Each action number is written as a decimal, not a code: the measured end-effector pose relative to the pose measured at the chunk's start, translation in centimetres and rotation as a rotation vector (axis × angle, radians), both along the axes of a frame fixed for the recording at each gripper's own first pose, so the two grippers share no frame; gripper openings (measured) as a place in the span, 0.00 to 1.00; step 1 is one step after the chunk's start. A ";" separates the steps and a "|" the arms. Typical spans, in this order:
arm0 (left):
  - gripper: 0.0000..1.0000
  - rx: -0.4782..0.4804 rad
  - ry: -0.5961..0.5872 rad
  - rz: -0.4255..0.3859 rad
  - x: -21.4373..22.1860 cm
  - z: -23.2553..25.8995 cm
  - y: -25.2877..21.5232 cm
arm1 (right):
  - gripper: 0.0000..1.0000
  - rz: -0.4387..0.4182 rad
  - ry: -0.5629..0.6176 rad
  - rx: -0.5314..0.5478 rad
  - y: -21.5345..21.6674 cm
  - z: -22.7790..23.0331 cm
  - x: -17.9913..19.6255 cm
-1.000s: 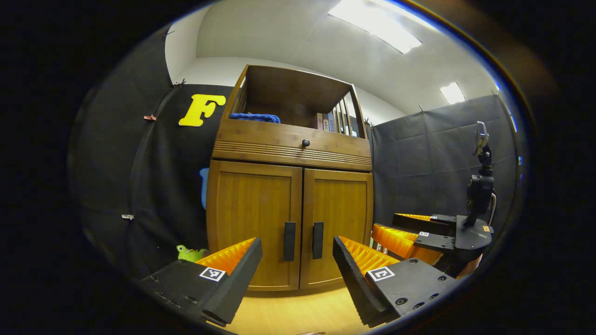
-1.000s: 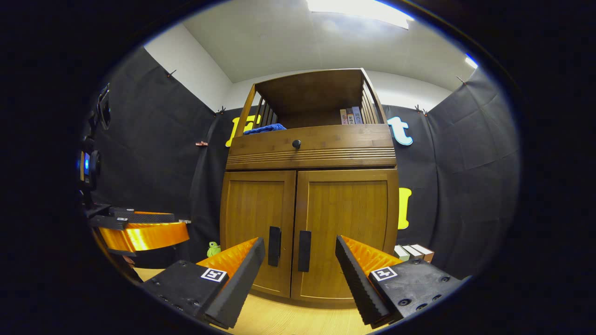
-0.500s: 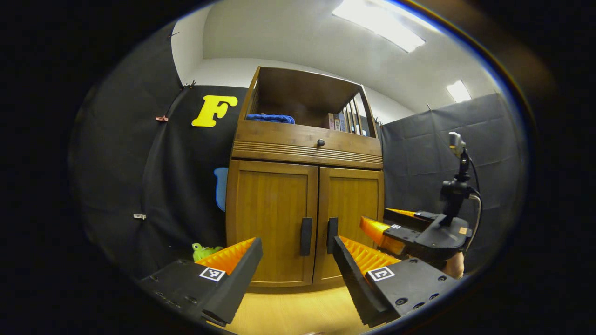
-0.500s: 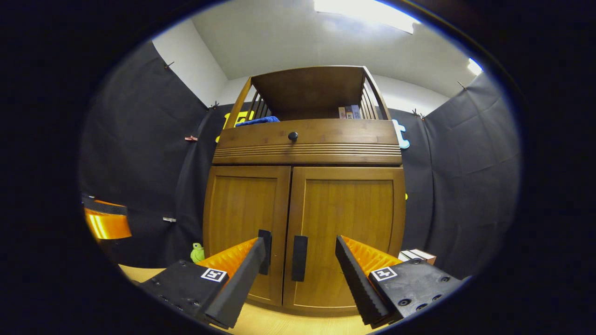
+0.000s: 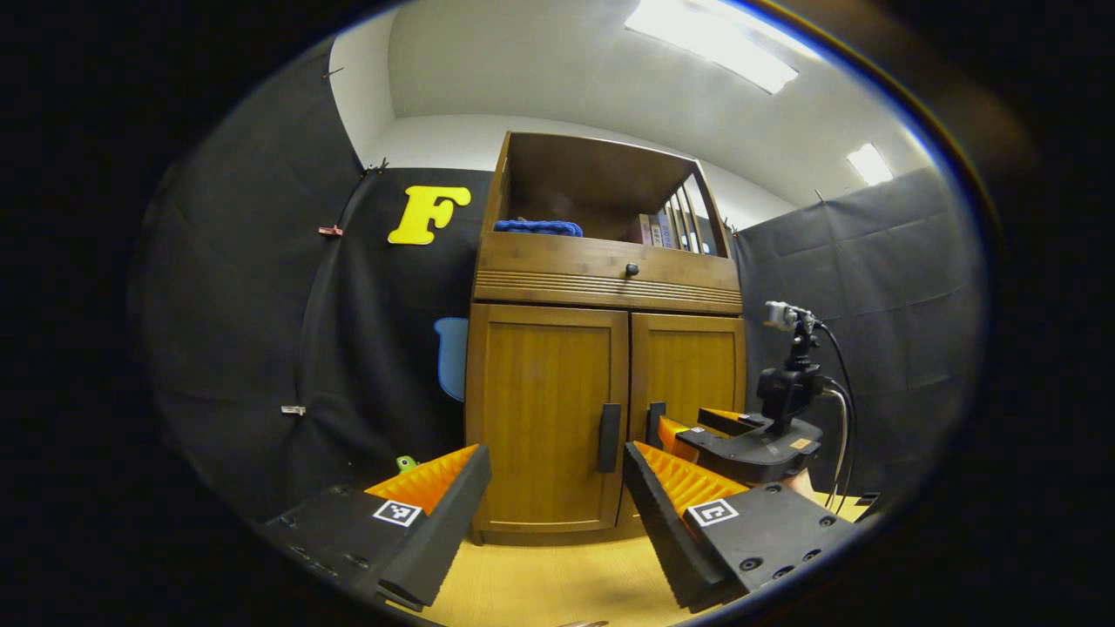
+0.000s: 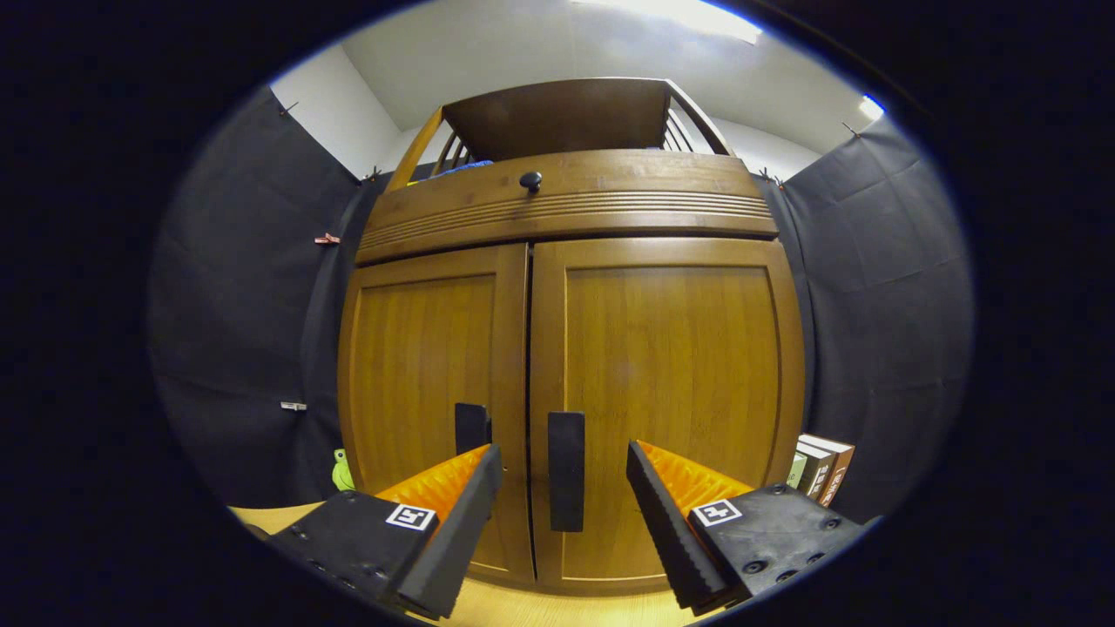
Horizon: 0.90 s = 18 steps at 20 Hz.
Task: Open the right door of the double-door shoe cabinet with the right hand, and open the left door with the left hand.
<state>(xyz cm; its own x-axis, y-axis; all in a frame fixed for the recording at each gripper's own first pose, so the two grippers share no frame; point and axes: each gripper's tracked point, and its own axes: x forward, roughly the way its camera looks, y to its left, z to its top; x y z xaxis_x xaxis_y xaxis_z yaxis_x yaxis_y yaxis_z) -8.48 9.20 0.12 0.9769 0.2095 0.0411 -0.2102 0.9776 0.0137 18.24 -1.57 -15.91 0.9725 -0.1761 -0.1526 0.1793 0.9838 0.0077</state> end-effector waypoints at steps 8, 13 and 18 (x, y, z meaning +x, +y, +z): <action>0.95 -0.010 -0.027 0.110 -3.3 0.7 3.4 | 0.58 -0.077 0.066 -0.024 -1.4 -5.4 4.4; 0.95 -0.029 -0.050 0.155 -4.1 1.0 4.8 | 0.36 -0.071 0.085 -0.034 -1.7 -6.5 5.4; 0.95 -0.034 -0.047 0.163 -4.2 0.9 4.8 | 0.17 -0.013 0.114 -0.026 -1.2 -6.7 5.0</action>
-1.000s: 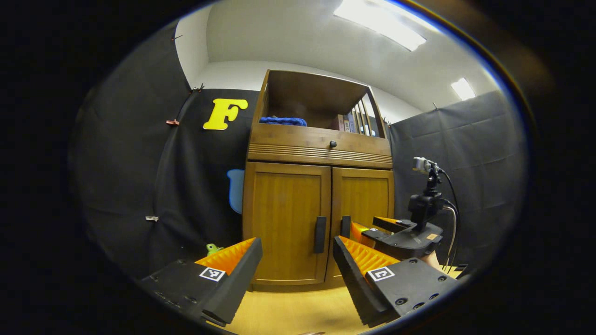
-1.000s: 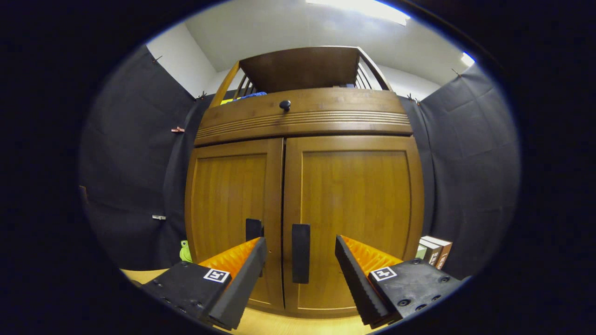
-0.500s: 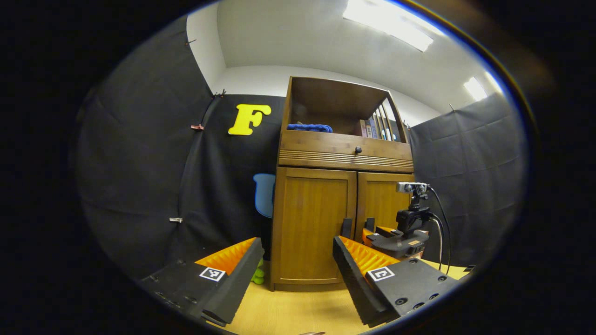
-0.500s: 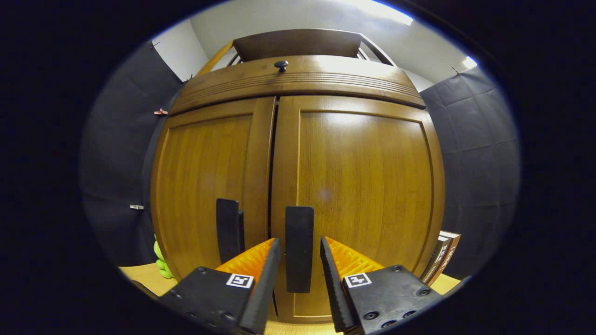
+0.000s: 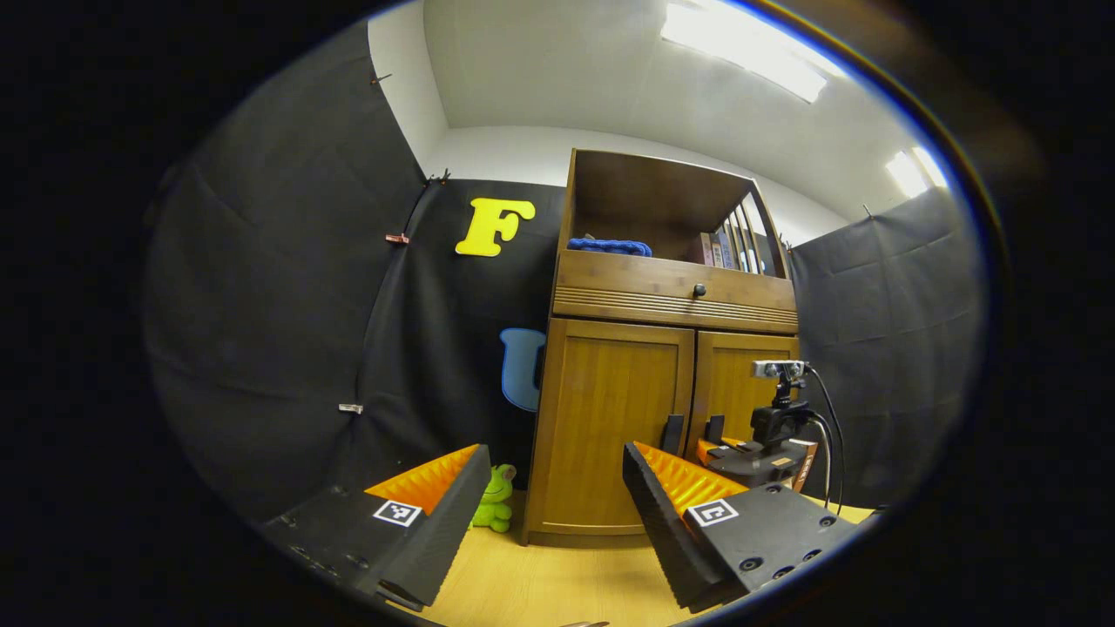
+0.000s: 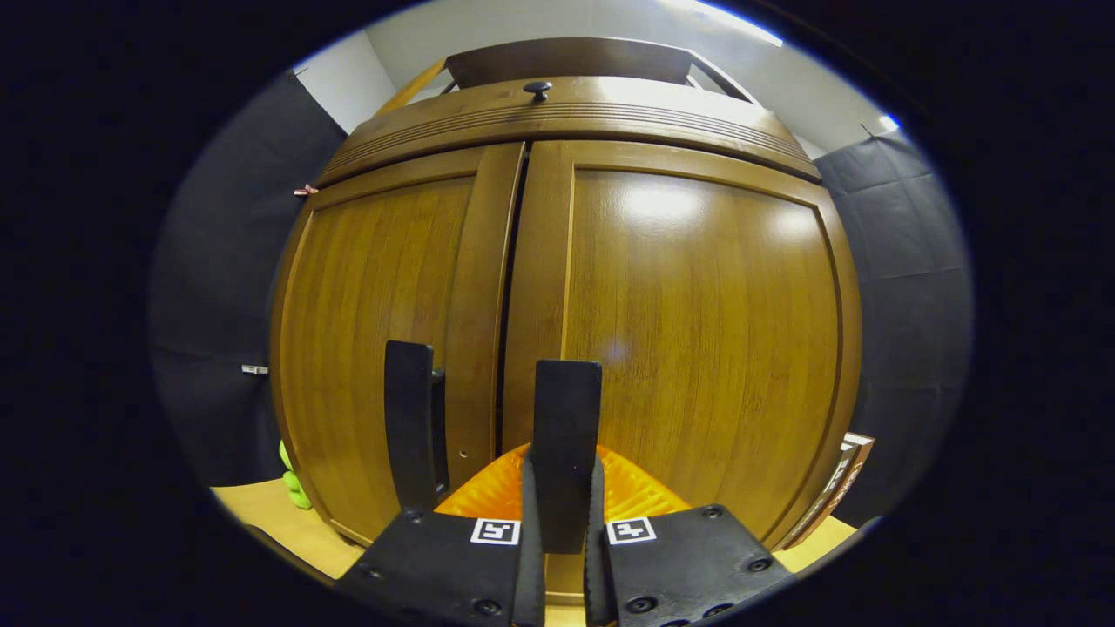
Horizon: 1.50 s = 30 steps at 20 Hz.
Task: Open the right door of the double-door shoe cabinet with the right hand, and open the left door with the left hand.
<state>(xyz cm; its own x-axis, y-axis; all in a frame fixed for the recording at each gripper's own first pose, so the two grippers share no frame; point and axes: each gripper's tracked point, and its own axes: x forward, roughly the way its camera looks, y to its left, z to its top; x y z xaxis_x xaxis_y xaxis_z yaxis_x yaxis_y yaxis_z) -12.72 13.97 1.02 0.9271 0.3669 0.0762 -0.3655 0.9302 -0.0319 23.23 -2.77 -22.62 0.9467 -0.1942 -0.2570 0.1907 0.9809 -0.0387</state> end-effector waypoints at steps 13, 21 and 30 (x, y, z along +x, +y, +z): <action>0.95 -0.004 -0.002 -0.076 0.7 0.0 -4.2 | 0.17 0.094 -0.013 0.050 0.5 3.2 -7.4; 0.95 -0.003 -0.004 -0.187 3.2 -0.3 -8.9 | 0.21 0.135 -0.020 0.055 -1.1 5.7 -13.4; 0.95 -0.010 0.012 -0.321 6.6 -1.5 -14.5 | 0.25 0.106 -0.024 0.039 -5.7 8.2 -19.7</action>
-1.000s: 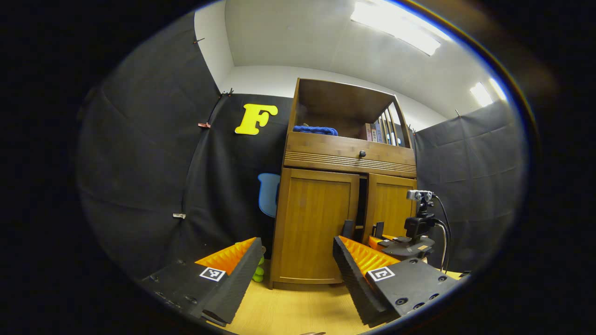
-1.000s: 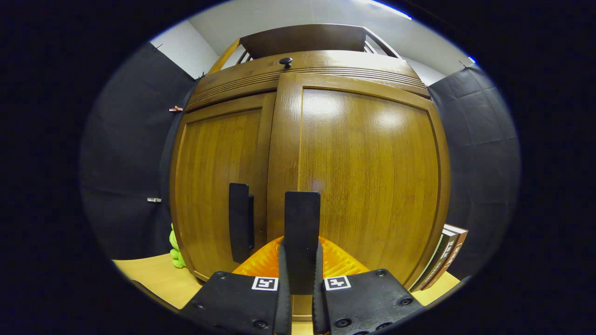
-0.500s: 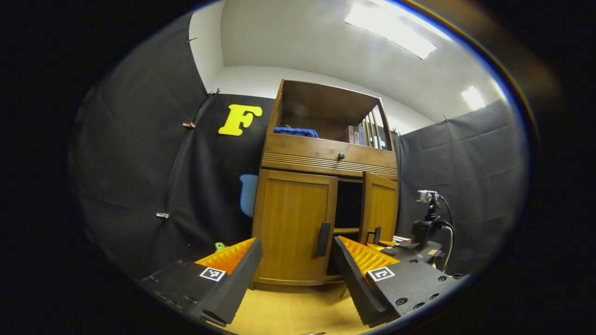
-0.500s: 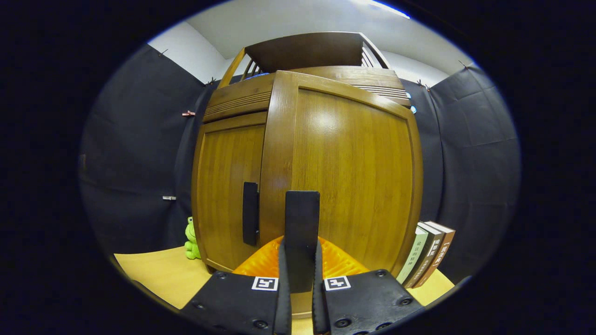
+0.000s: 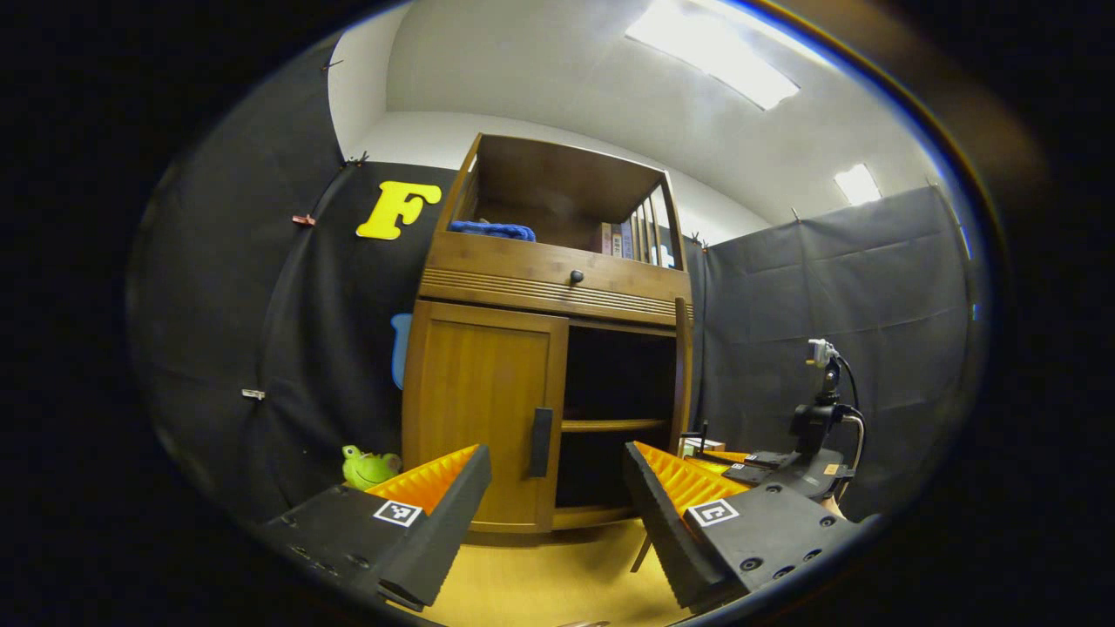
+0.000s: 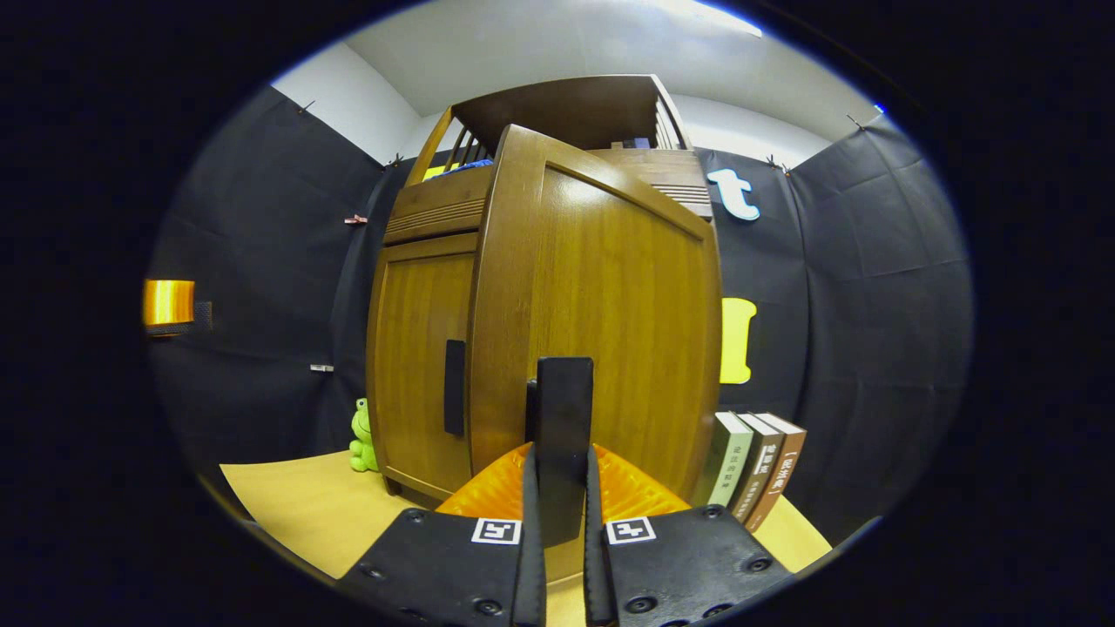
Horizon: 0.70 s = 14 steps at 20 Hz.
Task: Open the right door of the double-door shoe cabinet with the right hand, and open the left door with the left hand.
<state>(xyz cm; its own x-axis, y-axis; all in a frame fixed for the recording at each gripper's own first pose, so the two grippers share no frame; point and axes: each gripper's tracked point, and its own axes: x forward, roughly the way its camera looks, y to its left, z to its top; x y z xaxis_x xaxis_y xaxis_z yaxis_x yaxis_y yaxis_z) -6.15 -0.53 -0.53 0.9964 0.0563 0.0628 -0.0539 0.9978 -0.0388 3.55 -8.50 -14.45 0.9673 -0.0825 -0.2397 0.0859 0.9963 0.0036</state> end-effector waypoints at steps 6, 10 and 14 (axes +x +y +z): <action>0.95 0.002 0.009 -0.079 1.5 -0.7 -3.4 | 0.20 -0.064 0.000 -0.030 -3.5 1.0 -2.8; 0.95 -0.010 0.005 -0.110 2.2 -0.8 -4.7 | 0.19 -0.110 -0.006 -0.064 -5.6 1.6 -4.2; 0.95 -0.017 0.006 -0.124 3.2 -1.2 -5.5 | 0.19 -0.152 -0.004 -0.063 -7.6 2.0 -5.5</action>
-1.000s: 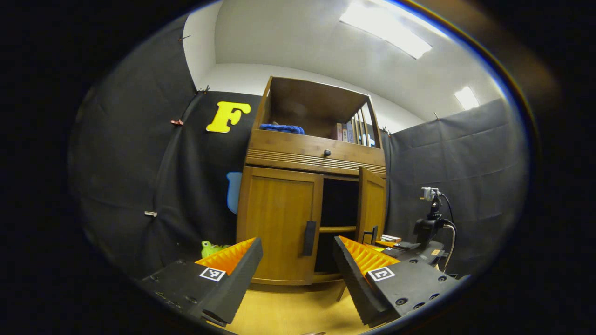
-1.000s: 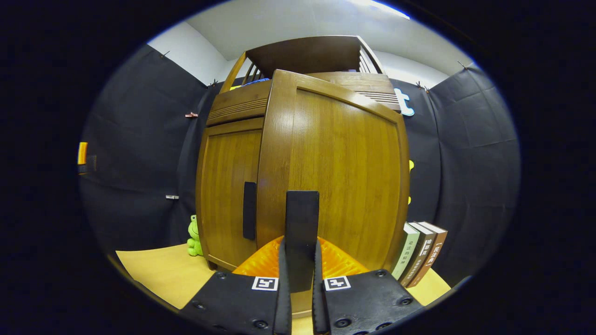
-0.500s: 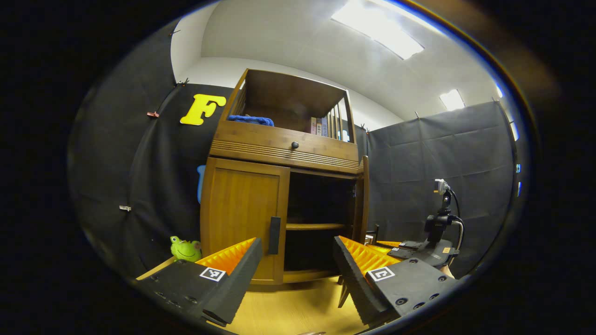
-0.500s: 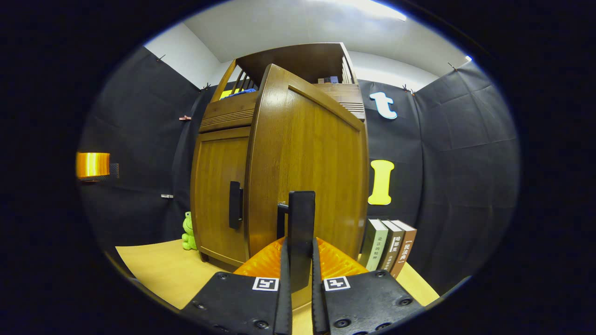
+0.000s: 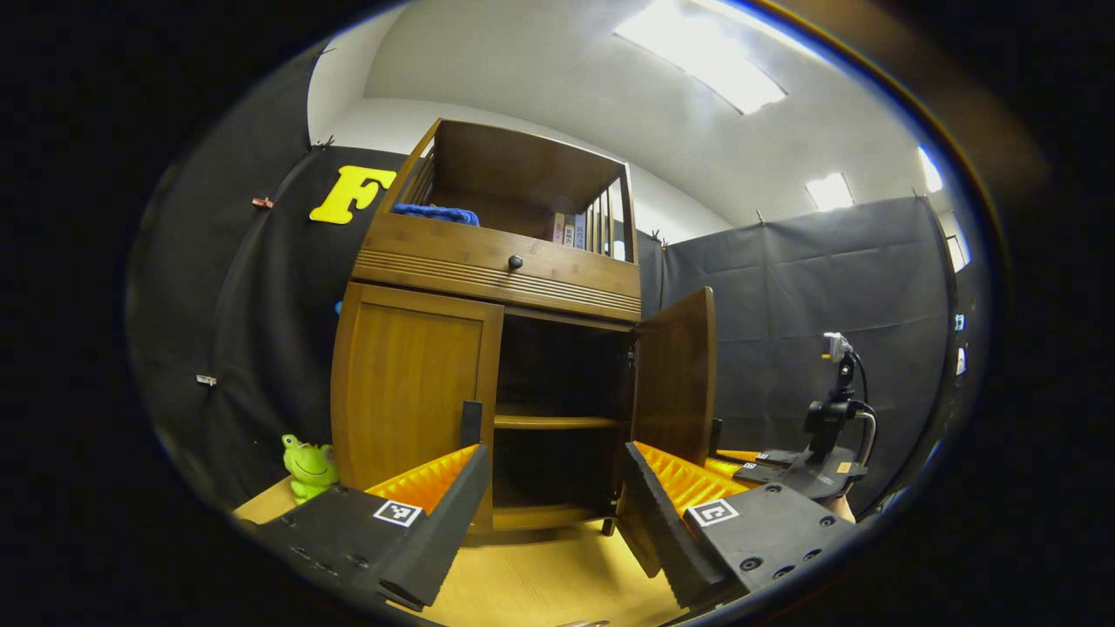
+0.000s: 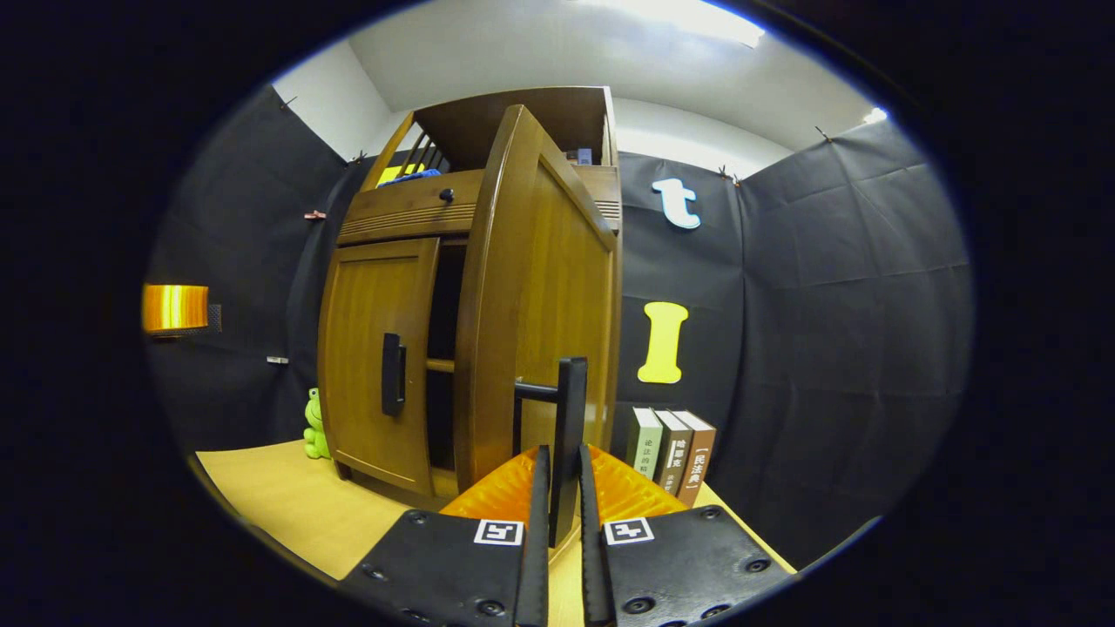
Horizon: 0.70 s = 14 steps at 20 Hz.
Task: Open the right door of the double-door shoe cabinet with the right hand, and open the left door with the left hand.
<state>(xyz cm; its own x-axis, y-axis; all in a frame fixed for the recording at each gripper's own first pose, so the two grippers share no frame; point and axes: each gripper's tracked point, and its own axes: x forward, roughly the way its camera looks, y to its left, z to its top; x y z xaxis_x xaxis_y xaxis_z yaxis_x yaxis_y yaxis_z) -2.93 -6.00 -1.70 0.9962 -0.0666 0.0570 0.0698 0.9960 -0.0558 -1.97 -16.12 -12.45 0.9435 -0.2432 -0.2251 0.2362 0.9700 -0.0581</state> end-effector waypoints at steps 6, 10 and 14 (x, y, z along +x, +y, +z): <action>0.95 0.001 0.026 -0.029 1.5 -1.4 -1.3 | 0.16 -0.083 -0.024 -0.003 -3.6 1.2 -2.3; 0.95 0.004 0.048 -0.043 2.5 -2.3 -2.0 | 0.14 -0.120 -0.045 0.004 -5.1 2.3 -3.6; 0.95 0.007 0.073 -0.052 3.1 -3.4 -2.2 | 0.14 -0.163 -0.062 -0.013 -6.6 3.1 -5.0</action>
